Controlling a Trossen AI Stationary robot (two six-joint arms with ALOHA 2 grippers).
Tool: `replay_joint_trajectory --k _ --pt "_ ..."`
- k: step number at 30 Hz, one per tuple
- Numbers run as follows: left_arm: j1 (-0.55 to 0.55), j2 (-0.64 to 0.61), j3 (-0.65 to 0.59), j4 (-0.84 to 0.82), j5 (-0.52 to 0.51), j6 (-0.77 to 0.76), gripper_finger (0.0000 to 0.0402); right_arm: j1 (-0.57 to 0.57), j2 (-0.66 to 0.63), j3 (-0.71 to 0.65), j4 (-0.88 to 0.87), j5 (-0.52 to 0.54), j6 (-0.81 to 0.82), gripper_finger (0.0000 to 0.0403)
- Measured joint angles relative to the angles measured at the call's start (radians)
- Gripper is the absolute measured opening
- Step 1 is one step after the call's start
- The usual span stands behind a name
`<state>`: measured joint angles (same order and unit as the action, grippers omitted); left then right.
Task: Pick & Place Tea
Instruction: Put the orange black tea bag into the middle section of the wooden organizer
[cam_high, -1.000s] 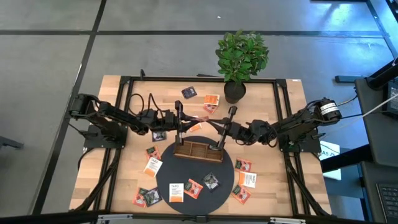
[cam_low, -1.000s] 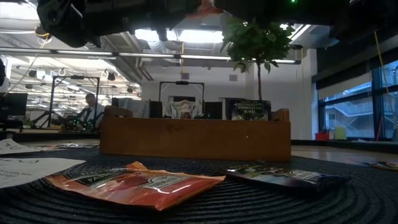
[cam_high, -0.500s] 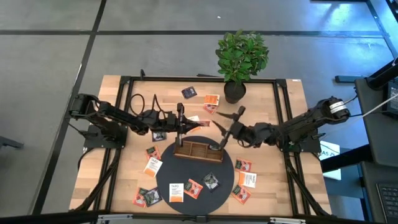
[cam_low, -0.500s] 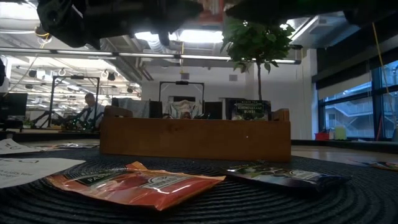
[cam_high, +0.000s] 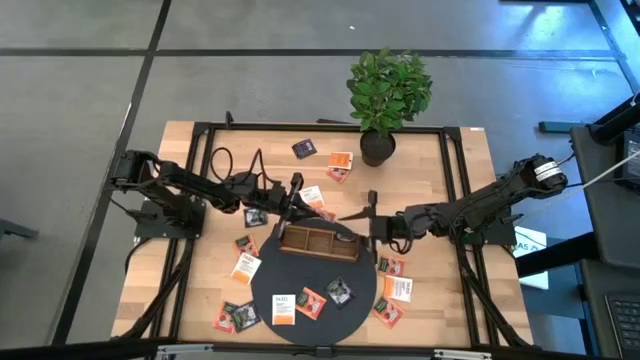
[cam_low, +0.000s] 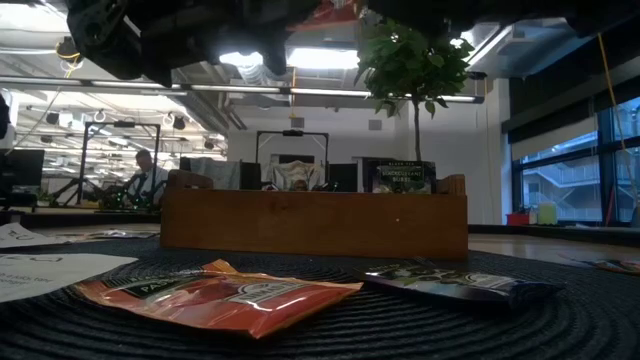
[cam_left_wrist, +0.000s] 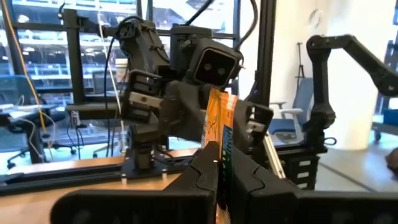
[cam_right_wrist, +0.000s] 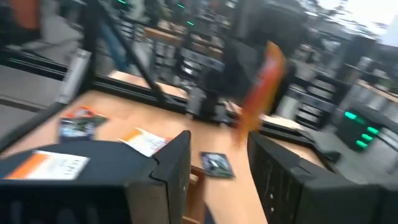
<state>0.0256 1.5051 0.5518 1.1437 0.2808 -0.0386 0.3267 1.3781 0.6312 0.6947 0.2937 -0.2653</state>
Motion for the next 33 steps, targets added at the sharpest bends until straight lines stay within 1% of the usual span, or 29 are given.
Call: replay_joint_trajectory --k 3,5,7,9,11,19,21,33 --pt "-0.007 0.000 0.000 0.000 0.011 0.035 0.0003 0.000 0.000 0.000 0.010 -0.096 -0.001 0.0158" --pt "-0.012 0.000 0.000 0.001 0.012 0.046 0.0003 0.000 0.000 0.000 0.024 -0.136 -0.005 0.0159" --pt "-0.013 0.000 0.000 0.003 0.011 0.061 0.0003 -0.002 0.000 0.000 0.046 -0.124 0.006 0.0159" --pt "-0.013 0.000 0.000 0.004 0.011 0.063 0.0003 -0.010 0.000 0.000 0.074 -0.083 0.033 0.0159" --pt "-0.013 0.000 0.000 0.004 0.010 0.063 0.0004 -0.021 0.000 0.000 0.089 -0.064 0.054 0.0159" --pt "-0.013 0.000 0.000 0.004 0.010 0.062 0.0004 -0.057 0.041 0.000 0.166 -0.068 0.127 0.0159" --pt "-0.013 0.000 0.000 0.004 0.010 0.062 0.0004 -0.063 0.053 0.001 0.188 -0.067 0.130 0.0159" --pt "-0.013 0.000 0.000 0.004 0.010 0.060 0.0003 -0.069 0.137 0.080 0.181 -0.063 0.104 0.0159"
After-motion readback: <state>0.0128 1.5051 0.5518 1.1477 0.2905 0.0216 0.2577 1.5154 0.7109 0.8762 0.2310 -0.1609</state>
